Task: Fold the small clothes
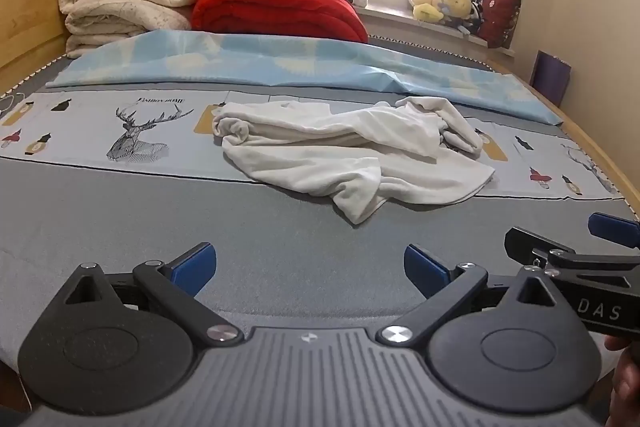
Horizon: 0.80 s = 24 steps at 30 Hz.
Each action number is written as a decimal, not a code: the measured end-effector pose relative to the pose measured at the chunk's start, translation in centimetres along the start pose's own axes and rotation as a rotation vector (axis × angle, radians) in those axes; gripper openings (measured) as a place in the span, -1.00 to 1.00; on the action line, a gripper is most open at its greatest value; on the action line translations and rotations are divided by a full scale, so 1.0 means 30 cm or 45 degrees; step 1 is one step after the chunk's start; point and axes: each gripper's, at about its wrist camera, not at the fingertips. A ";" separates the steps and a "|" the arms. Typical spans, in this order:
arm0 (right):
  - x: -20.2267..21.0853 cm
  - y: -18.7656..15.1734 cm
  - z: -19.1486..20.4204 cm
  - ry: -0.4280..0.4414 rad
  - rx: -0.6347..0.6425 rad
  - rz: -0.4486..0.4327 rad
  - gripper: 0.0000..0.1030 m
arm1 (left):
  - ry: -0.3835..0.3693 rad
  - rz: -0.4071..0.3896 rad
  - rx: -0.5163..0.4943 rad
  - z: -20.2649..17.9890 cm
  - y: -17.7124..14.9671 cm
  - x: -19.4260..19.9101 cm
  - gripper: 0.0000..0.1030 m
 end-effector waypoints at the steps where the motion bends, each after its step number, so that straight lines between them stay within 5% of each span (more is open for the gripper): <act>1: -0.001 0.002 0.004 0.002 0.004 0.001 0.97 | 0.002 0.003 0.002 0.001 0.001 -0.002 0.96; 24: -0.002 0.011 0.022 0.014 0.020 -0.001 0.97 | 0.015 0.015 0.004 0.003 0.001 -0.013 0.96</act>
Point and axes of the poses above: each gripper's, at about its wrist camera, not at the fingertips, and x roughly against the way its jaws point, z to its left, y to its top, and after that the axes turned 5 degrees about z, right-handed
